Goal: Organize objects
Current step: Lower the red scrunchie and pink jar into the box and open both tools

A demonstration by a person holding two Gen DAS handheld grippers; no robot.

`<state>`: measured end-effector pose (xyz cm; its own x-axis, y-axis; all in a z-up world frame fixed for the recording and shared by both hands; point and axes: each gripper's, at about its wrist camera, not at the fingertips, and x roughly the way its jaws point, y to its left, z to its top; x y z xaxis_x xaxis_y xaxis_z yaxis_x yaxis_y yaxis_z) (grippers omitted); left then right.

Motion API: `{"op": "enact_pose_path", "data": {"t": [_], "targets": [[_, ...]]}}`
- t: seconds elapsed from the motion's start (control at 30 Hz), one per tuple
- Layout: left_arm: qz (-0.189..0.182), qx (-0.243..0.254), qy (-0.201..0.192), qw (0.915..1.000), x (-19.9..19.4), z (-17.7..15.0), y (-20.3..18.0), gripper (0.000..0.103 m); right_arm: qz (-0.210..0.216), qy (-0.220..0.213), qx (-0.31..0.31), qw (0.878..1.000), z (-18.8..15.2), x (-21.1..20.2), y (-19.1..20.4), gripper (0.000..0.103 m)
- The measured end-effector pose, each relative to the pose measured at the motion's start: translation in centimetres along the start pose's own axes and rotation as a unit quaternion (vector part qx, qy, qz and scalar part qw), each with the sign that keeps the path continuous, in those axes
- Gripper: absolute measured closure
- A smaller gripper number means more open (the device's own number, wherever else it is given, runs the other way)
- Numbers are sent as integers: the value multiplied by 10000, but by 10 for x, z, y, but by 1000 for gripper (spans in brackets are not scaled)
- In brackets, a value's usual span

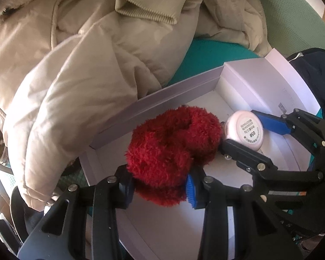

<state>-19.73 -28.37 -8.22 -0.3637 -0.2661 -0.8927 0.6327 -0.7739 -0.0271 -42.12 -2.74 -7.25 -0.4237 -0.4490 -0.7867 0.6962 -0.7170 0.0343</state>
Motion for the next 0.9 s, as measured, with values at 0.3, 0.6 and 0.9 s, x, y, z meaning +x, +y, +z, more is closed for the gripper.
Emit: {"op": "enact_pose_path", "data": {"t": [0.3,0.6,0.9], "targets": [[29,-62,132,9999,6,-2,1,62,-123,175,24,9998,-6,9,-5,51],[244,-68,290,9993,10,-2,0,50,-266,199,6,9994,-7,12,-9,51],[380,-61,258,9989,3,-5,0,44,-500,178,-247,9983,-6,6,-7,50]]}}
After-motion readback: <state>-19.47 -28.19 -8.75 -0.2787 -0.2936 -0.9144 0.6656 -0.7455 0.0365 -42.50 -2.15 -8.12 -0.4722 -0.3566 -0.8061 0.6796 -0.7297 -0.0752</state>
